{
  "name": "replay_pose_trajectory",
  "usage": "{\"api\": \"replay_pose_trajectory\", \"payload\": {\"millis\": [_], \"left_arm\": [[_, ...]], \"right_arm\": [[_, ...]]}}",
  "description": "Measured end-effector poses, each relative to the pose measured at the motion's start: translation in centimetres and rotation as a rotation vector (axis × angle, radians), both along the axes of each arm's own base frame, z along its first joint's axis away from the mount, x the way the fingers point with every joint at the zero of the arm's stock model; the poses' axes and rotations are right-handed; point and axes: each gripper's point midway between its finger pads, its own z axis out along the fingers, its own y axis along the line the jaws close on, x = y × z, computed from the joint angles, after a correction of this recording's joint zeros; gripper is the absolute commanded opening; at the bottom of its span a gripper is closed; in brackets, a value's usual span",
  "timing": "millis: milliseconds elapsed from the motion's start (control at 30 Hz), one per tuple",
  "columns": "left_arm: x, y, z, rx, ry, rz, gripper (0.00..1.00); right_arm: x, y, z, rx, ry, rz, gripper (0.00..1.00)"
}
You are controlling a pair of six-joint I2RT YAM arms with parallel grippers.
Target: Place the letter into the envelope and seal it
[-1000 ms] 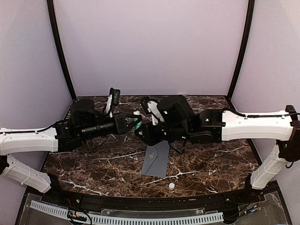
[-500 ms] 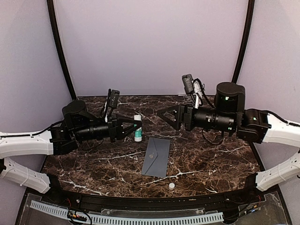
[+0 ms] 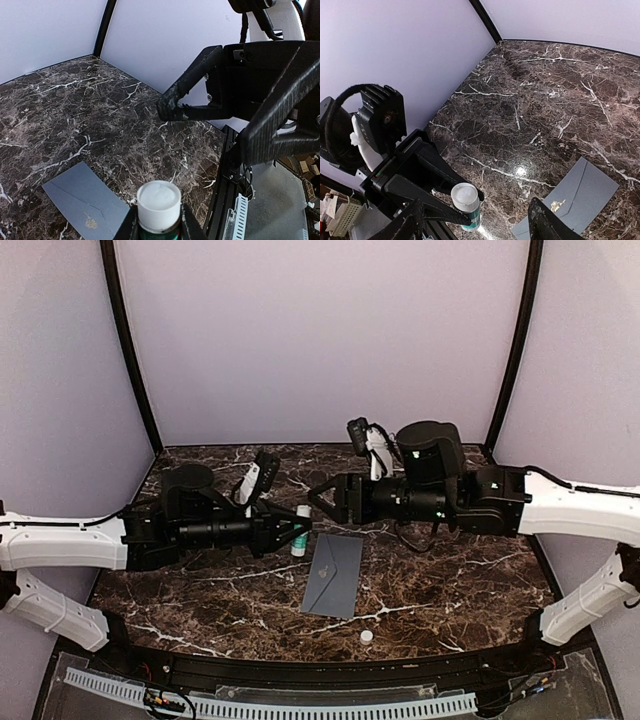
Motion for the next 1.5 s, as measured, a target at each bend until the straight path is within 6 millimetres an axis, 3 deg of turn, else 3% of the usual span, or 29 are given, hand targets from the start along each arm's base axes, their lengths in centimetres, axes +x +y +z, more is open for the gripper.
{"api": "replay_pose_trajectory", "payload": {"millis": [367, 567, 900, 967, 1067, 1167, 1367, 1500], "left_arm": [[0.0, -0.5, -1.1, 0.024, 0.012, -0.005, 0.00], [0.0, -0.8, -0.5, 0.016, 0.004, -0.007, 0.00], [-0.1, -0.8, -0.9, 0.031, 0.008, -0.006, 0.00], [-0.1, -0.8, -0.9, 0.032, 0.008, -0.006, 0.08], [-0.1, -0.8, -0.9, 0.033, 0.009, -0.006, 0.37], [-0.1, -0.8, -0.9, 0.034, 0.004, -0.007, 0.55], [-0.4, -0.7, -1.5, 0.035, 0.030, -0.018, 0.60], [-0.9, -0.5, -2.7, 0.051, 0.057, -0.030, 0.49]], "right_arm": [[0.7, 2.5, -2.1, -0.057, 0.043, 0.002, 0.52], [0.6, 3.4, -2.9, -0.082, 0.066, 0.019, 0.45], [0.5, 3.8, -3.9, -0.107, 0.089, 0.025, 0.19], [0.4, 3.8, -3.9, -0.106, 0.091, 0.027, 0.17], [0.5, 3.8, -3.8, -0.105, 0.092, 0.023, 0.15], [0.5, 3.7, -3.8, -0.106, 0.088, 0.018, 0.14], [0.7, 3.0, -2.4, -0.080, 0.065, -0.003, 0.13], [0.7, 2.4, -0.8, -0.042, 0.047, -0.011, 0.12]]}}
